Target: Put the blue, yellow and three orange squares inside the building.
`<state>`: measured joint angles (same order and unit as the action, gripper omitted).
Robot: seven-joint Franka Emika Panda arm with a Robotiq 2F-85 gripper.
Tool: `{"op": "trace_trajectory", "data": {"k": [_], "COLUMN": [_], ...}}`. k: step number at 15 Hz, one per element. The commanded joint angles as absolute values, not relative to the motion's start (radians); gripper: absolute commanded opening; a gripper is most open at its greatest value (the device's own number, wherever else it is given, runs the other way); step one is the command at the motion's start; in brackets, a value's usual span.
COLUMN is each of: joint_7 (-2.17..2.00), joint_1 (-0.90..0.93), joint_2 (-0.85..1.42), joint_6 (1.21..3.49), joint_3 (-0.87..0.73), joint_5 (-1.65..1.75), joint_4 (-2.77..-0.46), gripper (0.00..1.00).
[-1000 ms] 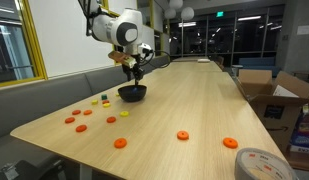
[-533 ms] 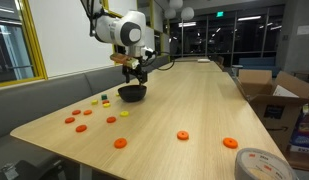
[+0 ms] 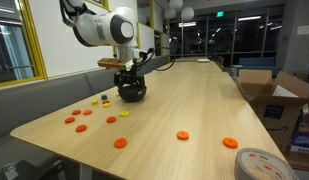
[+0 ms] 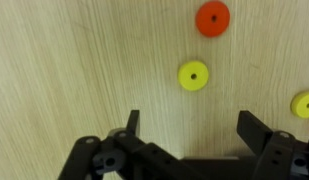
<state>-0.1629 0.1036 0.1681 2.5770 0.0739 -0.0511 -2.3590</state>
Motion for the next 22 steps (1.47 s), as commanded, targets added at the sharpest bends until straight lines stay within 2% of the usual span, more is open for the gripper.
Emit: {"op": "trace_trajectory", "data": {"k": [1, 9, 22], "joint_7": [-0.181, -0.231, -0.374], "joint_1": [0.114, 0.13, 0.212], "joint_2": [0.055, 0.173, 0.333], "joint_6": [2.635, 2.768, 2.76], "joint_3": [0.081, 0.09, 0.014], "joint_5": [-0.035, -0.037, 0.055], "joint_4": [-2.526, -2.496, -2.368], "gripper": [1.0, 1.0, 1.0]}}
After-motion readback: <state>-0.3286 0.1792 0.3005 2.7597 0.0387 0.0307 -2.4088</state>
